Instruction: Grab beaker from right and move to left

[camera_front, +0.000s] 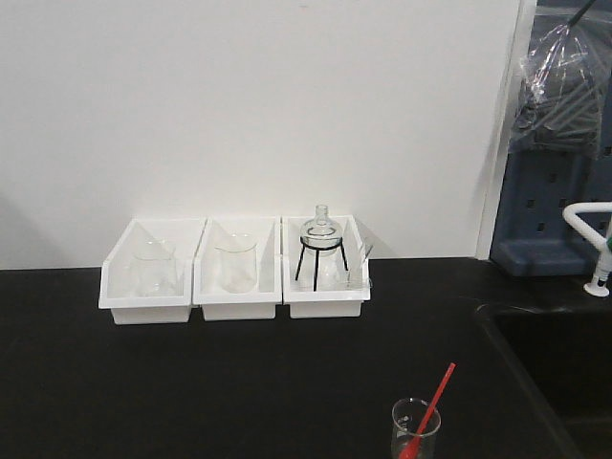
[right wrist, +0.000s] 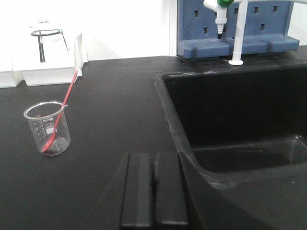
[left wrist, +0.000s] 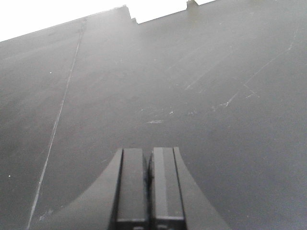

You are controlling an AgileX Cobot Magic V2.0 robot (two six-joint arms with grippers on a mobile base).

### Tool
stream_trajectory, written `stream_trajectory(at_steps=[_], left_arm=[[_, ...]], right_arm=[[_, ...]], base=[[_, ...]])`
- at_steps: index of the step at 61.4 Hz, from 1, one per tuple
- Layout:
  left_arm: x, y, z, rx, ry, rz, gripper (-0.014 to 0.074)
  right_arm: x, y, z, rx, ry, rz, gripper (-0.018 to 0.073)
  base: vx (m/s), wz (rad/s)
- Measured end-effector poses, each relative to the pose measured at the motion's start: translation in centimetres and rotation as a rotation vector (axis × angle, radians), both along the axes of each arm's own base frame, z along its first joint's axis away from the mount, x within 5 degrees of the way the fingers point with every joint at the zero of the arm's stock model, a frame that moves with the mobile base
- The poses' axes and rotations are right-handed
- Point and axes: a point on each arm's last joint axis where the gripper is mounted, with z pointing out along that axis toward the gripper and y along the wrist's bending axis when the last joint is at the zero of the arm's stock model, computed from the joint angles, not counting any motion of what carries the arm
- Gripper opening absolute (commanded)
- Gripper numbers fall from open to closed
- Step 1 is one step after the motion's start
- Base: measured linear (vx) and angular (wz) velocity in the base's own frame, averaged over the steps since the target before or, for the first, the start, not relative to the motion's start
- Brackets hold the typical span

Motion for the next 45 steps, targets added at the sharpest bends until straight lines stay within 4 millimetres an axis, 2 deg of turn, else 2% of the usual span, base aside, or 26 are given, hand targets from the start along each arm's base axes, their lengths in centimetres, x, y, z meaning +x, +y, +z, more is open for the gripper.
stream_trajectory(at_steps=[45], left_arm=[[0.0,0.0,0.0,0.0,0.0,0.0,-0.0006]], right_arm=[[0.0,0.0,0.03,0.001,-0.003,0.0,-0.0008]], base=[[0.0,0.0]])
